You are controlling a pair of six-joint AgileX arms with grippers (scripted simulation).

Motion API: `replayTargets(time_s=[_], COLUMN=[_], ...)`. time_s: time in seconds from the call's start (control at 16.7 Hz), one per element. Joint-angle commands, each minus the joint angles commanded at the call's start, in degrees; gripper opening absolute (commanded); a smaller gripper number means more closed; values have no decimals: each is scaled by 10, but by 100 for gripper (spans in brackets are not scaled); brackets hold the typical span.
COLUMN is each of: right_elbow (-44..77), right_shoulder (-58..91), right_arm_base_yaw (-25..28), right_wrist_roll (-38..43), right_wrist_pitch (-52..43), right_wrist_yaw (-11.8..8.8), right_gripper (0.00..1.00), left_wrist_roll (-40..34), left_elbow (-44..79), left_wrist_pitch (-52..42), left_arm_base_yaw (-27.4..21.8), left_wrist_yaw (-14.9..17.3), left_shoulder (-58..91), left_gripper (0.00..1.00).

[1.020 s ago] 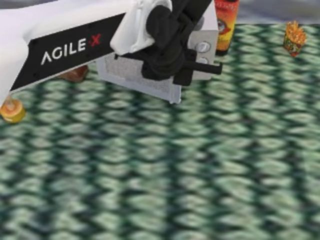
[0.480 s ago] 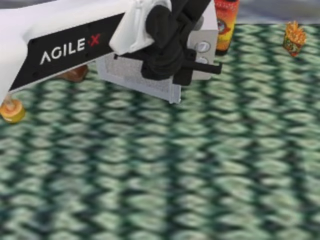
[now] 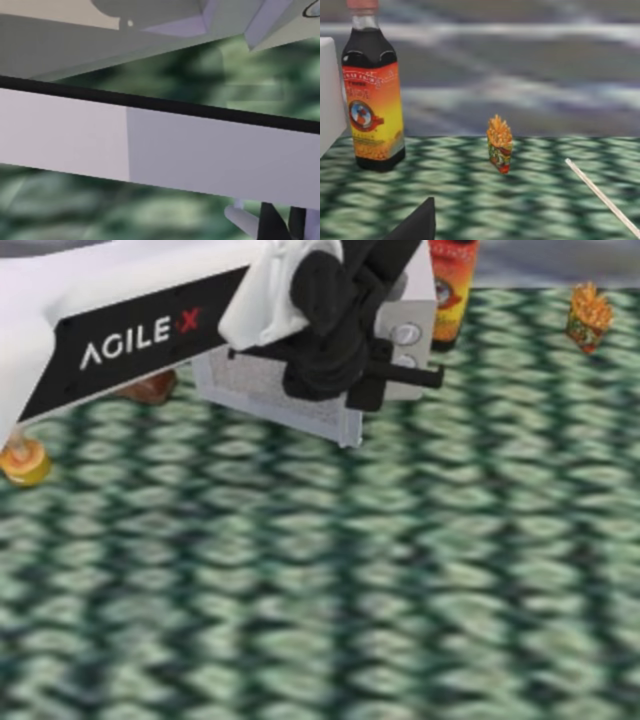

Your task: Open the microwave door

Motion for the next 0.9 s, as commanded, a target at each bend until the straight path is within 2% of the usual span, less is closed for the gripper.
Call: replayTargets(time_s=[0.48, 0.9], right_elbow=[0, 0], right_shoulder=[0, 0], right_arm_base_yaw=[0, 0], right_wrist_roll=[0, 0], right_wrist_pitch=[0, 0], right_wrist_yaw=[0, 0], right_gripper=[100, 100], left_wrist_roll=[0, 65], left_elbow=[-3, -75], left_wrist_pitch=[1, 35], left_arm_base_yaw=[-4, 11], left_wrist_yaw=[4, 35], left_shoulder=[1, -51], left_gripper=[0, 0])
